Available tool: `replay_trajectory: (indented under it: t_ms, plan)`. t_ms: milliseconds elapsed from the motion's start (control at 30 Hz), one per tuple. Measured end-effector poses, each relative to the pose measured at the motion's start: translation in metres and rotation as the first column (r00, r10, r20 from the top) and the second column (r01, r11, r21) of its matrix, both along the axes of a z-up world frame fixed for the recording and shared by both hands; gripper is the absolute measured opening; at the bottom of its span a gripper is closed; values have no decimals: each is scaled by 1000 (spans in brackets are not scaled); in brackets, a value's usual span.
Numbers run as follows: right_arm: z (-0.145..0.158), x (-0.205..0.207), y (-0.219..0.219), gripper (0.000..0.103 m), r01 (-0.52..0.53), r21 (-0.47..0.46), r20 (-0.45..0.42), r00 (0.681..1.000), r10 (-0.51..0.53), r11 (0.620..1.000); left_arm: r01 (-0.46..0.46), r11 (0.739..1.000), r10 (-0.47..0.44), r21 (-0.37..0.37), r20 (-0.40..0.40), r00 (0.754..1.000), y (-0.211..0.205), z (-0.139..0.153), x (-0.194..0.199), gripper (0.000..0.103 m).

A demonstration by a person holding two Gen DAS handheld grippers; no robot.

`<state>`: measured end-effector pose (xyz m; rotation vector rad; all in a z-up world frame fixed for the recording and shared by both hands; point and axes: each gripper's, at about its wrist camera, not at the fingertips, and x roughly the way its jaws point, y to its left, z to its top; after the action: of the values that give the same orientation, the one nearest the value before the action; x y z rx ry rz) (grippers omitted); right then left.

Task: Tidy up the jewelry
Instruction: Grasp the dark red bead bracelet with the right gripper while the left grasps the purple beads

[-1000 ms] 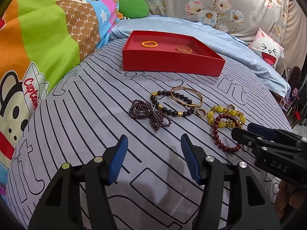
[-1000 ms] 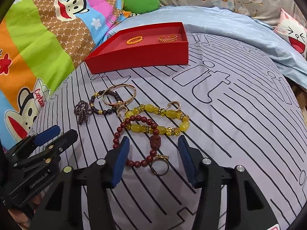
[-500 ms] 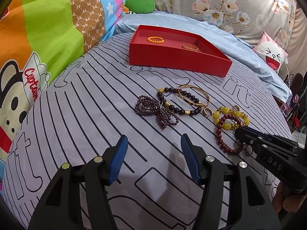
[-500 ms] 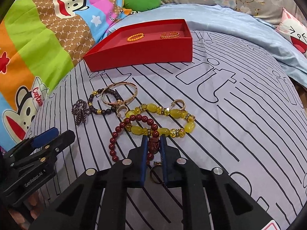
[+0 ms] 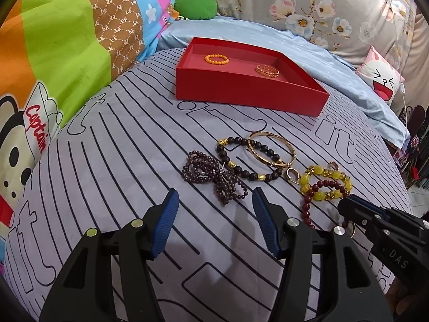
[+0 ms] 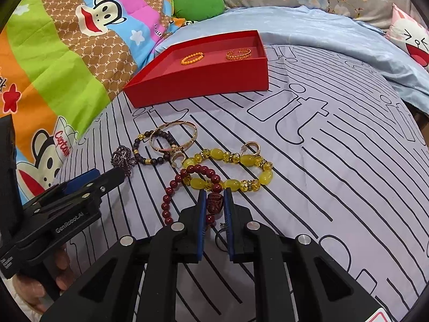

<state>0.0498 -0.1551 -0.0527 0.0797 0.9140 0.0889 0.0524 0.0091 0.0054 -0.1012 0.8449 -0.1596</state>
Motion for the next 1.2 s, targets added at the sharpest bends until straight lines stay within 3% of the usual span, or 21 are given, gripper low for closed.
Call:
replay_trajectory:
  t_ms: [433, 633, 900, 1067, 1200]
  plan:
    - [2, 0, 0, 12, -9, 26, 4, 1000, 9, 1000, 40, 999, -40, -31, -11, 999, -8, -4, 13, 6]
    - [12, -2, 3, 6, -23, 37, 24, 999, 22, 999, 43, 998, -42, -43, 10, 999, -6, 4, 11, 3]
    - [16, -3, 5, 5, -39, 23, 25, 999, 39, 999, 38, 998, -37, -47, 41, 999, 0, 16, 8, 3]
    - [4, -3, 6, 25, -29, 4, -7, 1000, 30, 1000, 33, 998, -31, -52, 42, 999, 2, 17, 6, 3]
    - [-5, 0, 7, 25, -29, -6, -26, 999, 28, 1000, 37, 998, -35, -55, 37, 999, 2, 16, 5, 3]
